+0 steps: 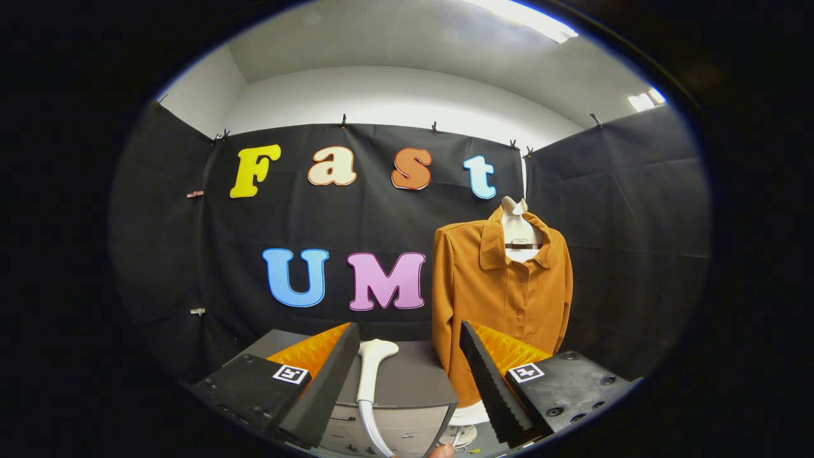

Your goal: Iron the clothes twice with a garment steamer, once on the left side and once on the right side.

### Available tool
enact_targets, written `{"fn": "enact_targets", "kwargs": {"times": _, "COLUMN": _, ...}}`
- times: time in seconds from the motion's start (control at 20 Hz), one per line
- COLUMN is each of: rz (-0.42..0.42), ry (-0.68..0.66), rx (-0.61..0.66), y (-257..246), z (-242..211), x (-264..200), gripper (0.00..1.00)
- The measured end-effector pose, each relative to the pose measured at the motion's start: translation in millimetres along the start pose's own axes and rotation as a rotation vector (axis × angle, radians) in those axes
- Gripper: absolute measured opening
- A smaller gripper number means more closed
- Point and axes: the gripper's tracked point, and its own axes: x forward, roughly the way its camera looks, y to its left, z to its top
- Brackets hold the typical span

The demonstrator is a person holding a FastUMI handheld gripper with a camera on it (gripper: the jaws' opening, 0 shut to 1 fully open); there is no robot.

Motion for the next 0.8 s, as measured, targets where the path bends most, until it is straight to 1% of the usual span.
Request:
{"fn": "enact_targets", "kwargs": {"times": 0.2, "rz": 0.010, "ry": 0.004, "rx": -0.019, "y": 0.3, "z": 0.7, "x": -2.5, "gripper": 0.98}}
{"fn": "enact_targets", "kwargs": {"times": 0.35, "rz": 0.033, "ry": 0.010, "rx": -0.017, "y": 2.5, "z": -1.5, "x": -4.9, "gripper": 0.98}}
{"fn": "enact_targets", "kwargs": {"times": 0.5, "rz": 0.058, "ry": 0.027, "rx": 0.001, "y": 16.2, "z": -9.4, "x": -10.7, "gripper": 0.98}}
{"fn": "enact_targets", "kwargs": {"times": 0.8, "rz": 0.100, "ry": 0.122, "rx": 0.015, "y": 32.6, "z": -37.8, "x": 8.3, "gripper": 0.98}}
